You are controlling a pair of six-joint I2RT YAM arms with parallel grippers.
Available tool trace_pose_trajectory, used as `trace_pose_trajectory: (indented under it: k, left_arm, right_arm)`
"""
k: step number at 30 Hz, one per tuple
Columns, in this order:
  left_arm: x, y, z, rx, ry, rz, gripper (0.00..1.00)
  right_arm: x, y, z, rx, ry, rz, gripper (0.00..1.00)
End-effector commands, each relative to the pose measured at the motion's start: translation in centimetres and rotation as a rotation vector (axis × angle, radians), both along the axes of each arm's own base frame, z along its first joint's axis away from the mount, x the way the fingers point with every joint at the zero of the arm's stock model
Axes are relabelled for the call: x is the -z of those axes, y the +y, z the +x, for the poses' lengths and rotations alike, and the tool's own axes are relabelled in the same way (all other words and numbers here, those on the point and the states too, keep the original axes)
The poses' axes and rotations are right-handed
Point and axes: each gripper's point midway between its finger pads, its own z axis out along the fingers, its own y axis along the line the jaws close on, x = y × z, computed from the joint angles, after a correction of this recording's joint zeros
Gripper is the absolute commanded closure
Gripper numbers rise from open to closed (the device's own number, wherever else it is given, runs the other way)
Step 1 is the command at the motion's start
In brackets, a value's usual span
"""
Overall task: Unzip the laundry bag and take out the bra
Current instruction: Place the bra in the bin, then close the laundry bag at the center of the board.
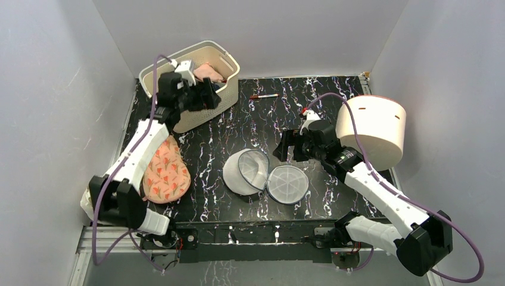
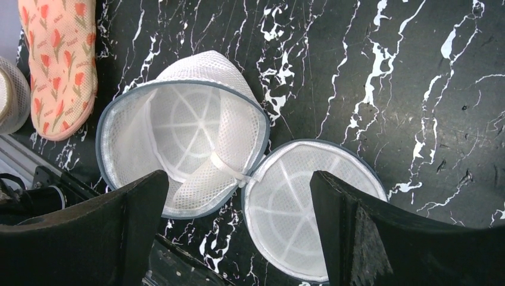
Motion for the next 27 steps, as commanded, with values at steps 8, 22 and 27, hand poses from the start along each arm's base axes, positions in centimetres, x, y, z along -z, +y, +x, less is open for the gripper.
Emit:
trace_pose_trajectory:
  k: [8, 22, 27]
  left_arm:
    - [2.2, -2.9, -13.1, 0.239, 0.155, -0.232, 0.02]
    - [2.8, -12.0, -17.3, 0.365, 0.129, -0.255, 0.02]
    - [4.4, -15.9, -19.5, 0.434, 0.079, -0.125, 0.02]
  right_arm:
    - [-2.9, -0.4, 0.9, 0.009, -0.124, 0.013, 0.11]
    - [-14.2, -4.4, 1.1, 0.146, -0.488, 0.039, 0.1]
    - [-17.0, -6.6, -0.2, 0.214, -0.582, 0.064, 0.05]
